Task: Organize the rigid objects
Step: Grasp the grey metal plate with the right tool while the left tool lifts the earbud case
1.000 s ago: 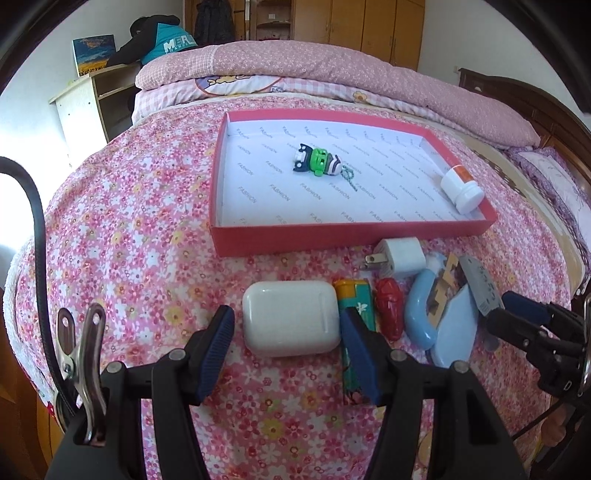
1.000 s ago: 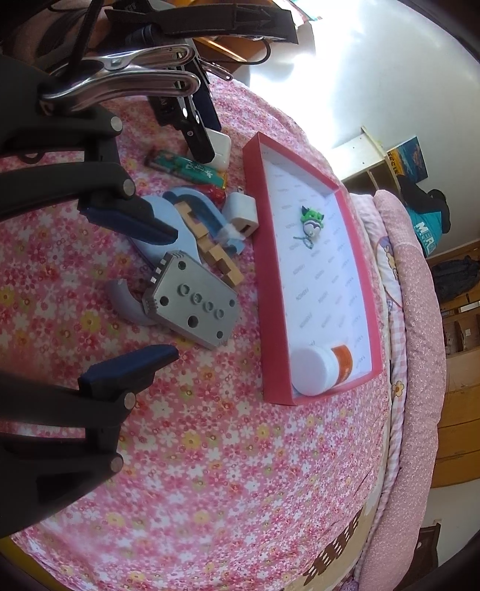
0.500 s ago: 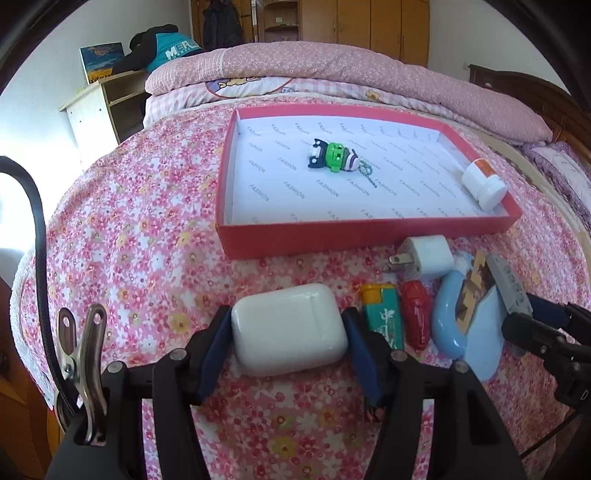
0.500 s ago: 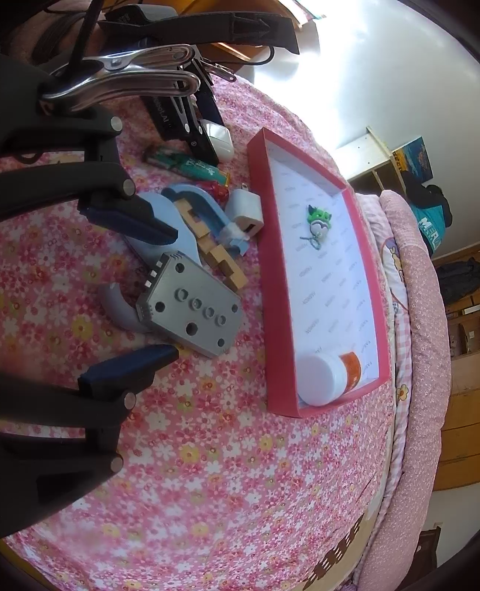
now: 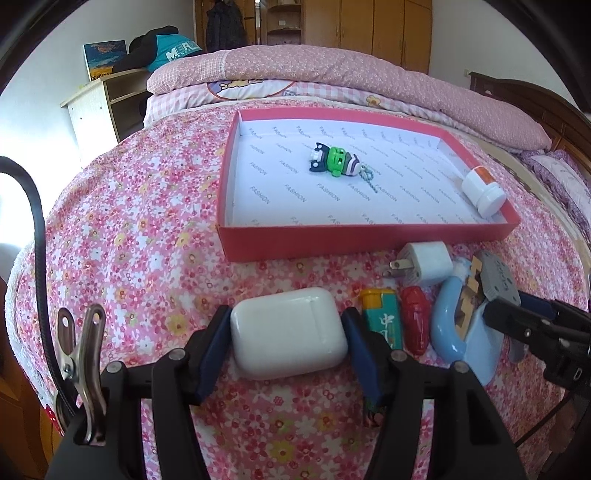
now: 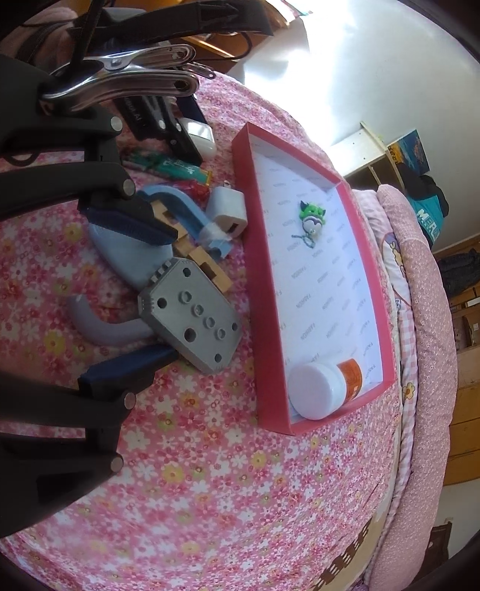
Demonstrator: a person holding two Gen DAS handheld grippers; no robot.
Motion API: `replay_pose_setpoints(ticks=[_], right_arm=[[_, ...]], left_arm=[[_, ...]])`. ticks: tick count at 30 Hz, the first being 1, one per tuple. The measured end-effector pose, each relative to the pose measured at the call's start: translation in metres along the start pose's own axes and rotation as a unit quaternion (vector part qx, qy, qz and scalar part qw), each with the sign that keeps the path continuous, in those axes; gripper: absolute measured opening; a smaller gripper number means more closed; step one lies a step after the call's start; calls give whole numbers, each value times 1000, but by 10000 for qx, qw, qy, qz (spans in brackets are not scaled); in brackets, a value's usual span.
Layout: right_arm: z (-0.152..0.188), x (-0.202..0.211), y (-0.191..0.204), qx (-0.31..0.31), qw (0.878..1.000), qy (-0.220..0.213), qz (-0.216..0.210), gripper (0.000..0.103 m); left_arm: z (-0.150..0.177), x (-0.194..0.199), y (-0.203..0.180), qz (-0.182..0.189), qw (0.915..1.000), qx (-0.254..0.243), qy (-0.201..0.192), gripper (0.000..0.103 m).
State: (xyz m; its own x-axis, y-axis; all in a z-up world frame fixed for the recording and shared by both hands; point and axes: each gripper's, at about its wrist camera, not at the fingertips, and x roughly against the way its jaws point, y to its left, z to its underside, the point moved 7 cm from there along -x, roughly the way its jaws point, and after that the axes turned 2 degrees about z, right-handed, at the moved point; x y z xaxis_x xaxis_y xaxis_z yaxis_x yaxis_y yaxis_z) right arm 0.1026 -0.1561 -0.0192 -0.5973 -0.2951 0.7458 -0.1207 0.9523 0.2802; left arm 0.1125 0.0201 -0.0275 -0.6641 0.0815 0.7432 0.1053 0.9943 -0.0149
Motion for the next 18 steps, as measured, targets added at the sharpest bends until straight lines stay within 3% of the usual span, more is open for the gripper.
replay_pose_setpoints(ticks=[5, 13, 18], right_arm=[[-10, -4, 0, -33, 9999, -50, 156, 58], [-12, -4, -21, 342, 9948, -156, 950, 58], [-10, 3, -39, 288, 9941, -127, 1038, 58]], left_arm=[[-2, -1, 0, -10, 10000, 4, -38, 64], [0, -1, 0, 41, 10000, -5, -61, 64], [-1, -1, 0, 15, 10000, -14, -76, 64]])
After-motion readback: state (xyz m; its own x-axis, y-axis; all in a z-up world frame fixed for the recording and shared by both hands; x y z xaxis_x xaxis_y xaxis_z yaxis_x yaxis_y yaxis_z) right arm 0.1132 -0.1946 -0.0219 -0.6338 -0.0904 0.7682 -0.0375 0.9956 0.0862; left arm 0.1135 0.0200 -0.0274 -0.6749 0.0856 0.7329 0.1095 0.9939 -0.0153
